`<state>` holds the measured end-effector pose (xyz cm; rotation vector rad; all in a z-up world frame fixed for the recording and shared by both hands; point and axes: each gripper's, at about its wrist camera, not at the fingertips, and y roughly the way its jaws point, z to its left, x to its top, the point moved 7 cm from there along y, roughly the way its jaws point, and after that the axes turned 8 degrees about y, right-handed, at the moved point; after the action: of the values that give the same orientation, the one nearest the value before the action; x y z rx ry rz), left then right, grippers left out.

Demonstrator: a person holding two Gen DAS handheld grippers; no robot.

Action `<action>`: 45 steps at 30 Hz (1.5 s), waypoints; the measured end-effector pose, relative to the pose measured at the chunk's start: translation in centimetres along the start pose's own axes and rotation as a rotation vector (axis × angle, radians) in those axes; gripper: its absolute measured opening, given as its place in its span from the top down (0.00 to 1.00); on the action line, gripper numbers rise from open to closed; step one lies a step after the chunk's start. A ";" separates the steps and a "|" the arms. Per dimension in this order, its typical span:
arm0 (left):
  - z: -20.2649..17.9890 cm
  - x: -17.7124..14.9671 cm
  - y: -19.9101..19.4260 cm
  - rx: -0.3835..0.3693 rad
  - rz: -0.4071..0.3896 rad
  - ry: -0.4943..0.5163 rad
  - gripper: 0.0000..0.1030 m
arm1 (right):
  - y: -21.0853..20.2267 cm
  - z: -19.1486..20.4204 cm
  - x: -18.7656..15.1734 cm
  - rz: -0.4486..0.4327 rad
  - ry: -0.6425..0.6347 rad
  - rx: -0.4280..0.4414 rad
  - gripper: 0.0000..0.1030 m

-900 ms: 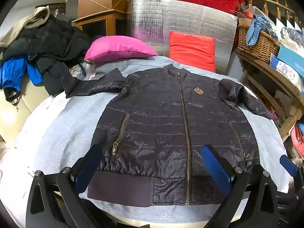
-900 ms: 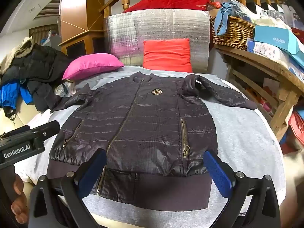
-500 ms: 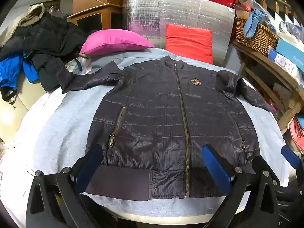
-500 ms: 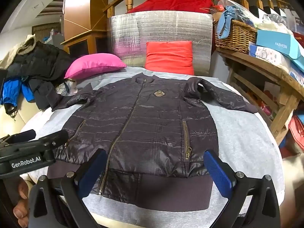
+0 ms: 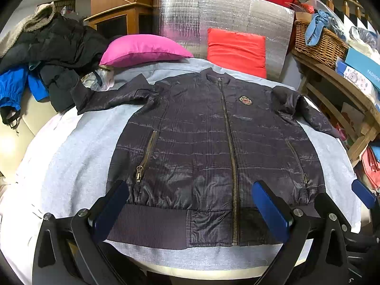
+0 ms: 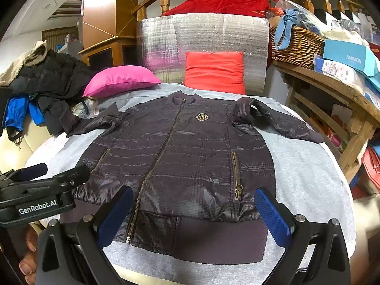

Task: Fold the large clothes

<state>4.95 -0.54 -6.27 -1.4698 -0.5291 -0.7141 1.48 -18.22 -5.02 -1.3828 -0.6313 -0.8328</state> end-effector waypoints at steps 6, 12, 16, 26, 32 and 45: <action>-0.2 -0.1 0.3 -0.004 0.006 0.003 0.00 | 0.2 0.1 -0.2 0.006 -0.001 -0.001 0.00; -0.3 -0.2 0.4 -0.003 0.009 0.006 0.00 | 0.5 -0.1 -0.2 0.012 0.009 -0.005 0.00; -0.4 -0.2 0.4 -0.006 0.011 0.007 0.00 | 0.5 -0.2 -0.2 0.013 0.014 -0.008 0.00; -0.9 -0.5 0.6 -0.009 0.020 0.021 0.00 | 0.5 -0.6 -0.3 0.010 0.032 -0.012 0.00; -1.3 -0.7 0.7 -0.011 0.025 0.029 0.00 | 0.4 -0.9 -0.3 0.008 0.051 -0.009 0.00; -1.2 -1.0 0.6 -0.005 0.031 0.029 0.00 | 0.4 -0.7 -0.5 0.009 0.057 -0.003 0.00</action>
<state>4.58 -1.69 -7.44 -1.4670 -0.4815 -0.7121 1.49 -18.82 -5.76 -1.3585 -0.5797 -0.8632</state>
